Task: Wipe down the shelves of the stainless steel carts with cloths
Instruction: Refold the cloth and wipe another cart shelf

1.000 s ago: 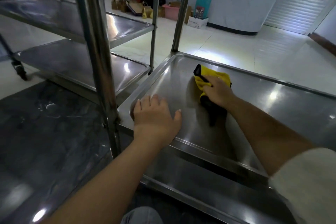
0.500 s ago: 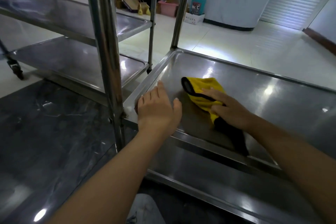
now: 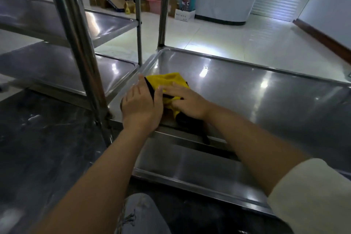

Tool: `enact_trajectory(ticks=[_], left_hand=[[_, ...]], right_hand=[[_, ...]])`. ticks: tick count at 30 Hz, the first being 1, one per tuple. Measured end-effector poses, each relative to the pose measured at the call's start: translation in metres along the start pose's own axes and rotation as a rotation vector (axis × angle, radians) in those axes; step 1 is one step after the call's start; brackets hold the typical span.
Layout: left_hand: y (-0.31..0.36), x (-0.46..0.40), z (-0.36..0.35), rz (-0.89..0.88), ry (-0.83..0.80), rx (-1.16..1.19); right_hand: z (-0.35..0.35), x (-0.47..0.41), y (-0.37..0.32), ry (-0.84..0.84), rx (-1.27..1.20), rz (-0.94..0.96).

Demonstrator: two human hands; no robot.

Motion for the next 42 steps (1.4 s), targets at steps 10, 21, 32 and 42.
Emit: enact_trajectory(ticks=[10,21,32,42], left_hand=[[0.005,-0.003,0.0,-0.153,-0.286,-0.298],[0.116,0.011,-0.049,-0.311,-0.474,-0.299],[0.194,0.043,-0.106,-0.341,-0.441,-0.493],[0.324,0.089,-0.16,-0.594,-0.623,-0.321]], right_hand=[[0.104,0.182,0.143,0.453,0.014,-0.584],[0.08,0.169,0.109,0.268,0.19,-0.344],[0.175,0.364,0.227,0.713,0.106,-0.79],[0.161,0.367,0.217,0.537,0.174,-0.535]])
Point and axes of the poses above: each hand's wrist, its own x-axis away from the middle knuckle, its own z-axis out of the back of the hand, y = z × x, the point moved 1 cm from there along -x, towards the middle knuckle, and after that the axes turned 3 degrees about -z, right-handed, at the moved point
